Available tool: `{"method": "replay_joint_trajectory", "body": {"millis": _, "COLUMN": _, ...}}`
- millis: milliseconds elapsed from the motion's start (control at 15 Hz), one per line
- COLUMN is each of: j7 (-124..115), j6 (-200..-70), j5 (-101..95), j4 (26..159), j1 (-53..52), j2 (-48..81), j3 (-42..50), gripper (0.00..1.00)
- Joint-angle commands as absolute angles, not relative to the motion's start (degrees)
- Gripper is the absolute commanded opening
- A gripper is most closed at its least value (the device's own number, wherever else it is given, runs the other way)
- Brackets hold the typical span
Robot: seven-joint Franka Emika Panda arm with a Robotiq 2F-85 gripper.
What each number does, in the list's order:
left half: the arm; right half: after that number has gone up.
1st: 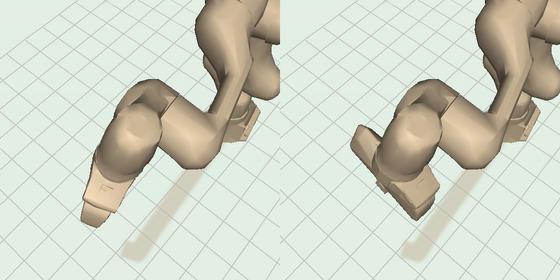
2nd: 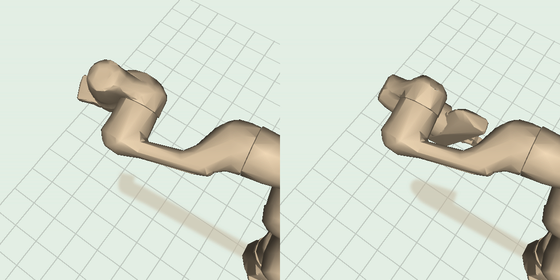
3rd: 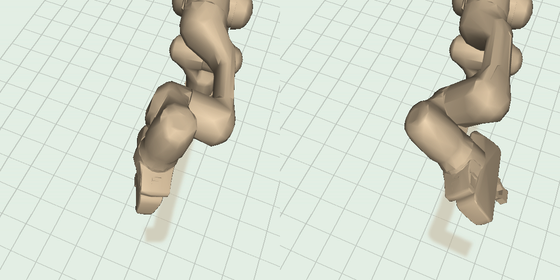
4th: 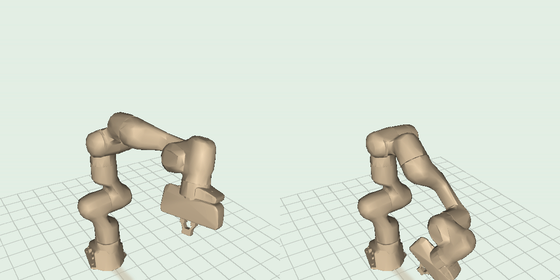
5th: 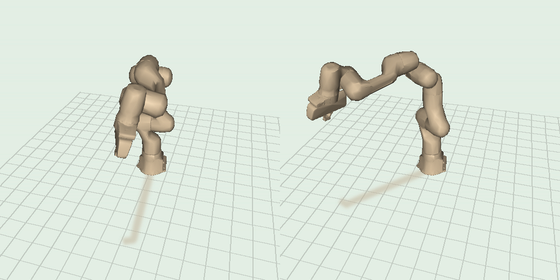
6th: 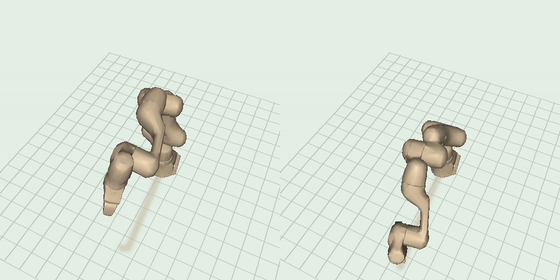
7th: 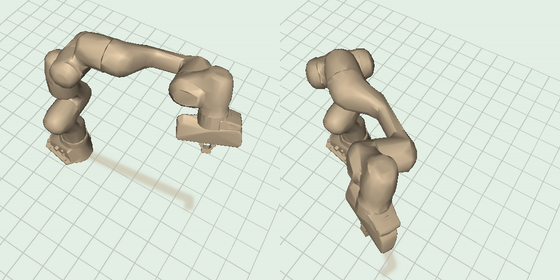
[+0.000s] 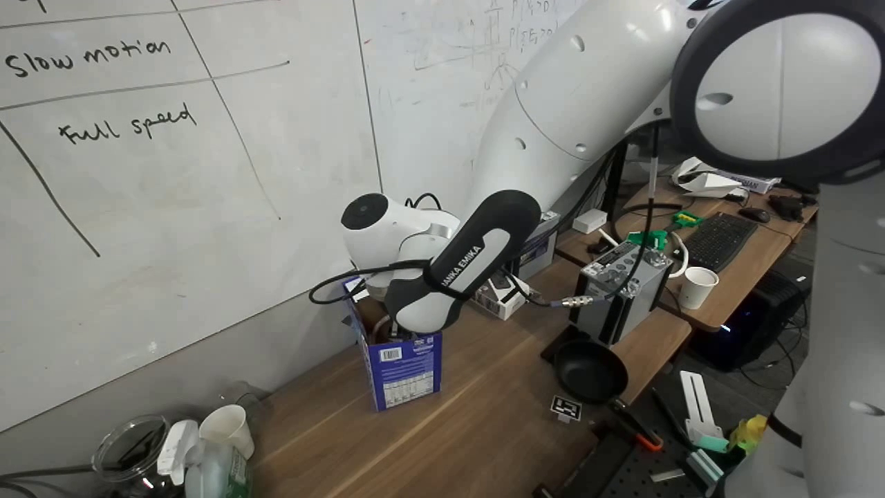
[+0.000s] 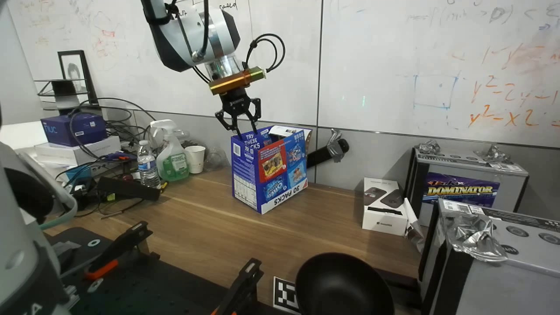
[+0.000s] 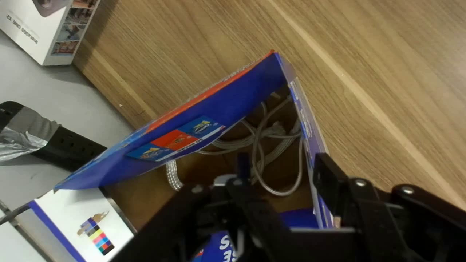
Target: Put the white ropes inside the blue box
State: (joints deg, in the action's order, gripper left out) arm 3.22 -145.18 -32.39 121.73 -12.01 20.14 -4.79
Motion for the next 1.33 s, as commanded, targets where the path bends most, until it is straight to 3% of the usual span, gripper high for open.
{"method": "replay_joint_trajectory", "body": {"millis": 0, "j7": 4.36, "j6": -142.73, "j5": -30.18, "j4": 121.53, "j1": -11.29, "j2": 17.2, "j3": -4.42, "gripper": 0.83}}
{"method": "replay_joint_trajectory", "body": {"millis": 133, "j7": 5.7, "j6": -140.24, "j5": -28.95, "j4": 122.98, "j1": -10.2, "j2": 13.67, "j3": -4.27, "gripper": 0.98}}
{"method": "replay_joint_trajectory", "body": {"millis": 200, "j7": 6.35, "j6": -138.74, "j5": -28.06, "j4": 123.5, "j1": -9.58, "j2": 11.93, "j3": -4.21, "gripper": 1.0}}
{"method": "replay_joint_trajectory", "body": {"millis": 1000, "j7": 30.28, "j6": -104.0, "j5": -8.19, "j4": 131.34, "j1": -2.41, "j2": -20.3, "j3": 1.32, "gripper": 1.0}}
{"method": "replay_joint_trajectory", "body": {"millis": 1267, "j7": 33.56, "j6": -101.6, "j5": -6.41, "j4": 135.08, "j1": -2.58, "j2": -29.31, "j3": 5.77, "gripper": 1.0}}
